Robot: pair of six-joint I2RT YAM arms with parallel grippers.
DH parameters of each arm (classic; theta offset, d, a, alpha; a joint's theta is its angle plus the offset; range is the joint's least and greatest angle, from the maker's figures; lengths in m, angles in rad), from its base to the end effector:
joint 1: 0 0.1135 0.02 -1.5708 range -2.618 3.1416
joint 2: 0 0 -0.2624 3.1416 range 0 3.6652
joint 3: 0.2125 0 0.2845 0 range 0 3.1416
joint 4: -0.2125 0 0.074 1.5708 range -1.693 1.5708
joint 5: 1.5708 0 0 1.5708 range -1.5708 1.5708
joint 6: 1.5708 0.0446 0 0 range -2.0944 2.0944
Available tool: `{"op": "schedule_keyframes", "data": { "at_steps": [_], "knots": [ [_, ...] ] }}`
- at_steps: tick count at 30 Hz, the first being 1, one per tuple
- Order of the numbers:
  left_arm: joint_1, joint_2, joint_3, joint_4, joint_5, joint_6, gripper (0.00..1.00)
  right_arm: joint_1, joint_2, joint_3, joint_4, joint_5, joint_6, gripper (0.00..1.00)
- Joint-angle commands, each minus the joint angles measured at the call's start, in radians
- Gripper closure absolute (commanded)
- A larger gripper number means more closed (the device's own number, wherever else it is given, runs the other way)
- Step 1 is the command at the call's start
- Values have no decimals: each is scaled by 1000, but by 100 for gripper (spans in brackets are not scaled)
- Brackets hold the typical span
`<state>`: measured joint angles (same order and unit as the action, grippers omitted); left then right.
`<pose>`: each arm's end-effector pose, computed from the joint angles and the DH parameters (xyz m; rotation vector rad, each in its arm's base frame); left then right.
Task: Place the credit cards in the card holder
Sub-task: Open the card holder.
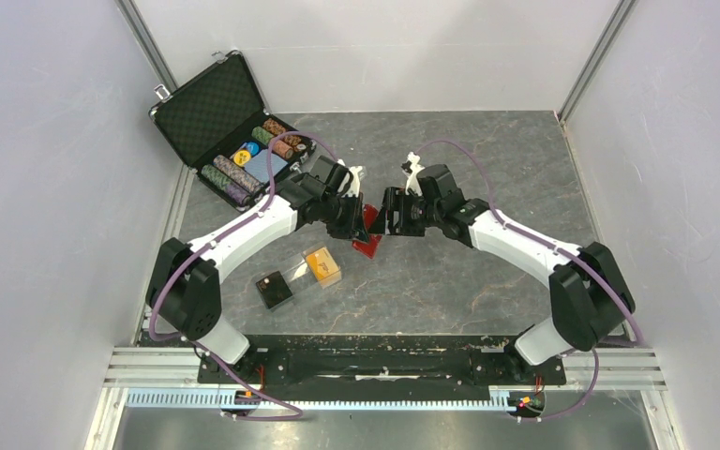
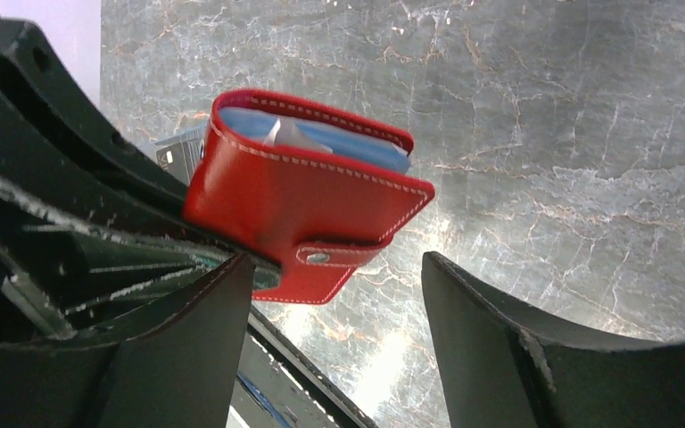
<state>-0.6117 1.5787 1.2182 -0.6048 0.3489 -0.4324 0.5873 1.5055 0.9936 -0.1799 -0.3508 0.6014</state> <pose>0.2937 -0.2246 0.2386 0.3852 2.6443 -0.8232 0.2945 0.2144 0.2175 -0.1842 2.4167 0.9905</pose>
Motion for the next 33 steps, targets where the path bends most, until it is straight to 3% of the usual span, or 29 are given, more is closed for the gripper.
{"op": "schedule_keyframes", "data": {
  "at_steps": [1, 7, 14, 24, 29, 31, 33],
  "knots": [
    [3, -2, 43, 7, 20, 20, 98, 15, 62, 84, 1, 9, 11, 31],
    [3, -4, 44, 1, 6, 18, 98, 40, 127, 181, -174, 107, -77, 48],
    [3, 7, 64, -19, -24, 24, 98, 64, 140, 184, -222, 143, -118, 62],
    [4, 13, 77, -25, -54, 18, 98, 61, 106, 92, -239, 195, -131, 94],
    [6, 12, 74, -20, -56, 14, 98, 31, 83, 69, -253, 205, -139, 97],
    [6, 9, 71, -18, -55, 14, 98, 9, 59, 57, -249, 201, -140, 93],
    [7, 7, 64, -12, -54, 11, 98, -13, 24, 37, -222, 172, -139, 83]
  ]
}}
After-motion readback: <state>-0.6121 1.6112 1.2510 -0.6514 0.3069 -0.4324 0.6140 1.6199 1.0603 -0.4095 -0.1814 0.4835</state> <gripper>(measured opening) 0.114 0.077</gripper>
